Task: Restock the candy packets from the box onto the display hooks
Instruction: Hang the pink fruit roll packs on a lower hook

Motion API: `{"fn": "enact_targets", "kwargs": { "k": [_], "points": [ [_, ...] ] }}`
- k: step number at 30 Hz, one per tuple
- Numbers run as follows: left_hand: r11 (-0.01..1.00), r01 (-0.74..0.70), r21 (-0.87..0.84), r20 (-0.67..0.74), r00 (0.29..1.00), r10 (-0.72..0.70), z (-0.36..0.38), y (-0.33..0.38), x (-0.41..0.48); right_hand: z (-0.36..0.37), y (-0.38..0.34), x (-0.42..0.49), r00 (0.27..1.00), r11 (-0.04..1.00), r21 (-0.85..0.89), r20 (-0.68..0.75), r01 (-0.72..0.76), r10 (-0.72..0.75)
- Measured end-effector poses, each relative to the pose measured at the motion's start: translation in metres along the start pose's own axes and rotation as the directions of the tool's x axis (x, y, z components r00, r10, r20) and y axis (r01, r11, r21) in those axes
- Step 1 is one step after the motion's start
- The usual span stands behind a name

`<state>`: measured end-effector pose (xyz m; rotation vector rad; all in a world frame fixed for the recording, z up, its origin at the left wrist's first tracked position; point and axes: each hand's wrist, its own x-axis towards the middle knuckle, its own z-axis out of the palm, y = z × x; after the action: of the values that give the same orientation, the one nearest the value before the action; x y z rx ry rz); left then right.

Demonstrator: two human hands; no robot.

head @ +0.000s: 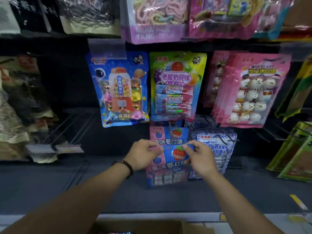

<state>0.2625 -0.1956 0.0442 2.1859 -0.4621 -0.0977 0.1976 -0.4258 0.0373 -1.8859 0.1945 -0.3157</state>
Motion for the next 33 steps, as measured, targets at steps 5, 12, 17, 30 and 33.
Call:
{"fn": "enact_targets", "kwargs": {
  "k": [5,12,17,30,33],
  "points": [
    [0.998,0.057,-0.031,-0.058,0.997,-0.059,0.014,0.009,0.024,0.0,0.004,0.019,0.994,1.0,-0.017,-0.111,0.0,-0.002],
    [0.996,0.057,-0.076,-0.081,0.995,-0.063,0.018,0.007,0.041,0.003,0.008,0.03,0.984,0.996,-0.005,-0.159,-0.085,0.083],
    [0.992,0.118,-0.038,-0.132,0.984,-0.122,0.023,0.003,0.049,0.009,0.008,0.033,0.98,0.992,0.036,-0.152,-0.124,0.128],
    [0.974,0.224,-0.019,-0.249,0.943,-0.222,0.028,0.007,0.08,0.019,0.012,0.038,0.986,0.99,-0.096,-0.135,-0.107,0.094],
    [0.972,0.233,-0.028,-0.269,0.935,-0.232,0.028,0.011,0.086,0.022,0.016,0.04,0.985,0.987,-0.081,-0.114,-0.141,0.131]
  ]
}}
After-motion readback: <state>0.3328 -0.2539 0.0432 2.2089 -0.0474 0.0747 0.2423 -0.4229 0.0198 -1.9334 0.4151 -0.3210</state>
